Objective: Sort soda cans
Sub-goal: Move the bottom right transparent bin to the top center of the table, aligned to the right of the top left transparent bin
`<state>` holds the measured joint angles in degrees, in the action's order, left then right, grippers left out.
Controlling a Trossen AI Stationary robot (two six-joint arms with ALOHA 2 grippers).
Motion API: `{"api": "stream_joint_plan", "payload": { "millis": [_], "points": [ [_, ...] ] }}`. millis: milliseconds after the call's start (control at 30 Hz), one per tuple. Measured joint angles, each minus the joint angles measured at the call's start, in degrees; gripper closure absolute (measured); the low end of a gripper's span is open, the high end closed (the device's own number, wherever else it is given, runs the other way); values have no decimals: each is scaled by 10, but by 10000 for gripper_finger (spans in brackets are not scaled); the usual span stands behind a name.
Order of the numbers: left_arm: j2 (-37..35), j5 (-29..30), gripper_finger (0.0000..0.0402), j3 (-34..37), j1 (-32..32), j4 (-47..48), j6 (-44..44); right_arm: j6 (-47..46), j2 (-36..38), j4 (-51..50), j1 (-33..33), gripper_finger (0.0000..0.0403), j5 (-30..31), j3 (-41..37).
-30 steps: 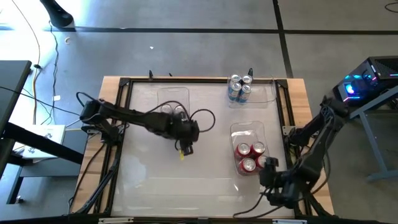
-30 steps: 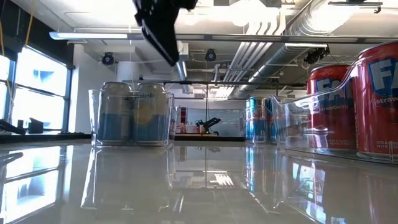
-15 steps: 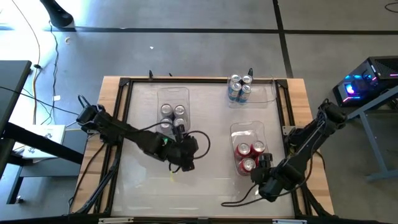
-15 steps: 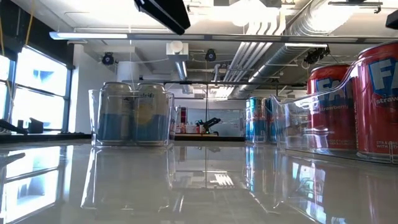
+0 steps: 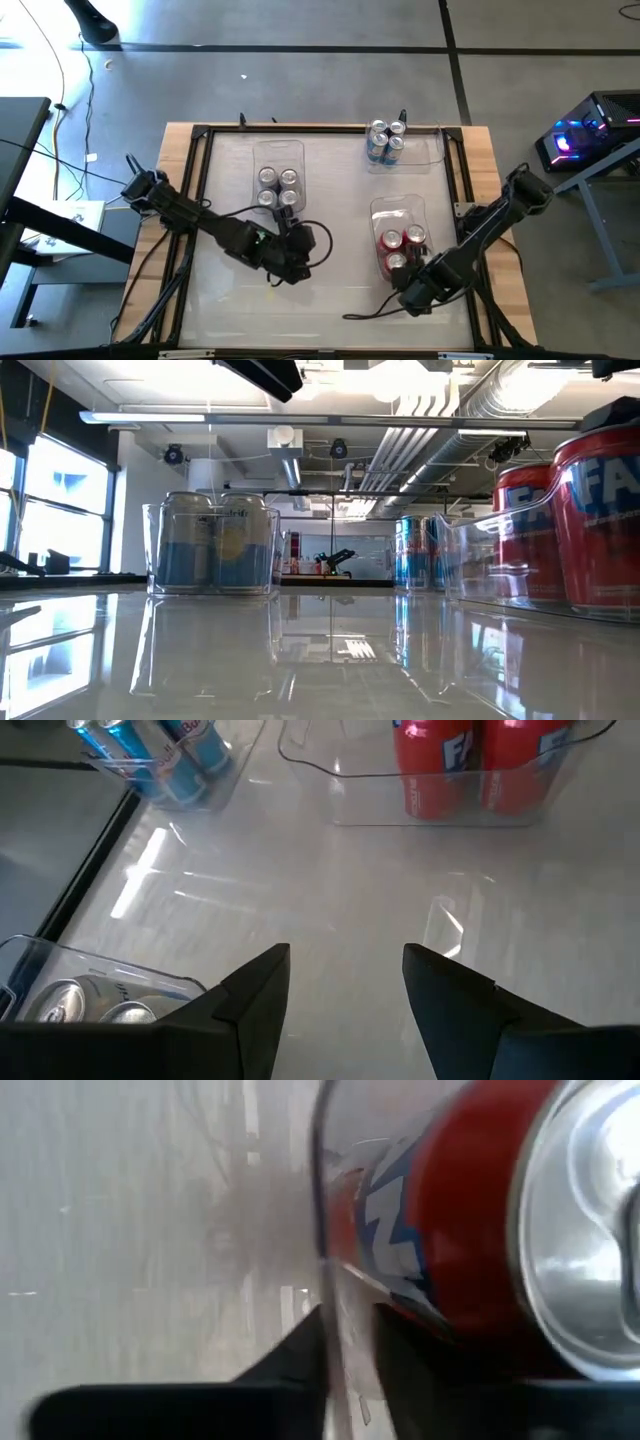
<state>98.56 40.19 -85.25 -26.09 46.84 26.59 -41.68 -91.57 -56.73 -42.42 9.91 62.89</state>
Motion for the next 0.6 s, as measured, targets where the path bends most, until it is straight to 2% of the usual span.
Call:
{"api": "stream_joint_plan", "payload": {
  "millis": [67,133,333,600],
  "points": [
    [0,9,211,0,-6,1,5,18,-3,6,8,379,-4,0],
    [0,11,211,0,-12,7,16,41,-3,16,17,395,-3,0],
    [0,22,211,5,-31,59,74,105,-3,47,59,400,5,0],
    [-1,69,211,51,-52,61,177,226,-5,114,139,401,15,-2]
  ]
}}
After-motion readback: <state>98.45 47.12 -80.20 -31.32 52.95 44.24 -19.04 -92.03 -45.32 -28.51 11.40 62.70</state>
